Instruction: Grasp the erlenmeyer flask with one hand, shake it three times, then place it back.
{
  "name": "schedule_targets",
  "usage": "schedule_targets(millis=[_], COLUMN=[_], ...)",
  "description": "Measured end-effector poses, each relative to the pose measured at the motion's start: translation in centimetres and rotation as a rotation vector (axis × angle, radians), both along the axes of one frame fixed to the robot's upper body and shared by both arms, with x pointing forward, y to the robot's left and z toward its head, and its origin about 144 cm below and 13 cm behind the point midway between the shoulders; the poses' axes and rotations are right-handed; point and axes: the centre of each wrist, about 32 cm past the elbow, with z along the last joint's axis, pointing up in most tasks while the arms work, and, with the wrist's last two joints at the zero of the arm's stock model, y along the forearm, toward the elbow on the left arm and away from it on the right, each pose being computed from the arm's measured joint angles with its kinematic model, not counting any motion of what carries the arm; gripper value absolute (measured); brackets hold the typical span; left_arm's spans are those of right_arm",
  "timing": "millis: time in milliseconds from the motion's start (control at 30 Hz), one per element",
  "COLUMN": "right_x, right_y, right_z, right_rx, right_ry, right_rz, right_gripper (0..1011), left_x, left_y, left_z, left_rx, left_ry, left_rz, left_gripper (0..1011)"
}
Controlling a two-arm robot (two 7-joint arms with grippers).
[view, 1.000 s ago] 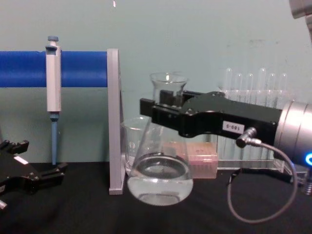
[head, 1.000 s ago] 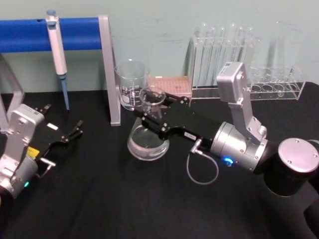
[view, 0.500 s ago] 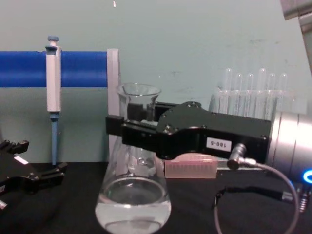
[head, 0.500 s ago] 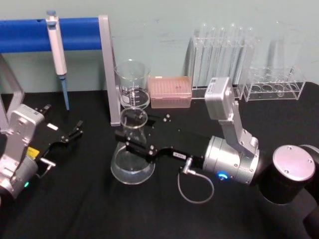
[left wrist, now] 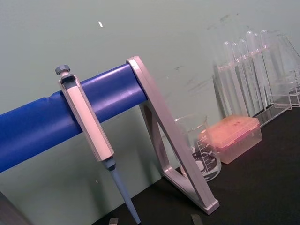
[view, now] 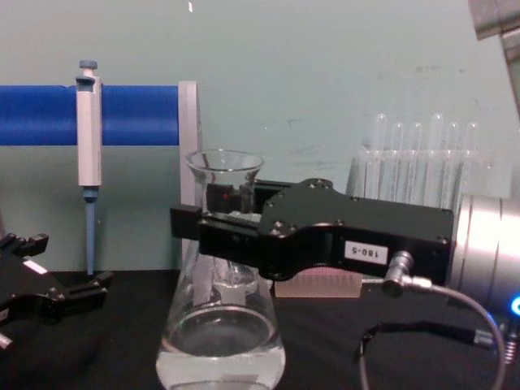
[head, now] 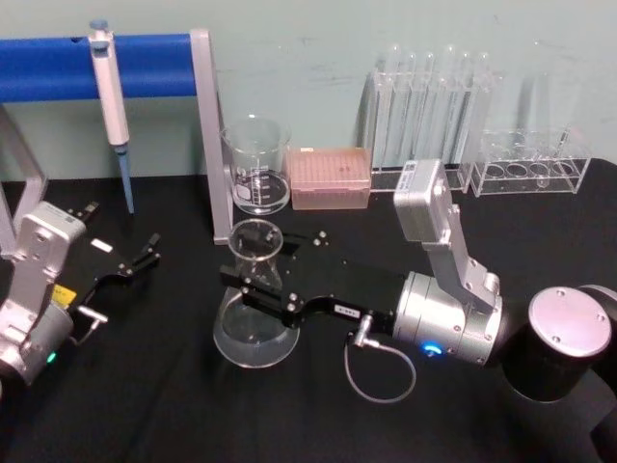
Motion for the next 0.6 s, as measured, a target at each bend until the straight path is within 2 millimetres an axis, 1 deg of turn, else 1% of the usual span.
schedule_targets(millis=[333, 600], right_x=[0.7, 1.7], right_y=[-1.0, -2.4], right_z=[0.0, -0.1], right_rx=[0.006, 0.008], right_ry=[-0.007, -0.026], right_rz=[-0.09, -0.212], right_gripper=[458, 458], left_x=[0.0, 0.0], left_y=[0.0, 0.0], left_z=[0.0, 0.0], left_rx=[0.0, 0.0], left_ry=[0.0, 0.0], left_rz=[0.0, 0.0], left_gripper=[1001, 1001])
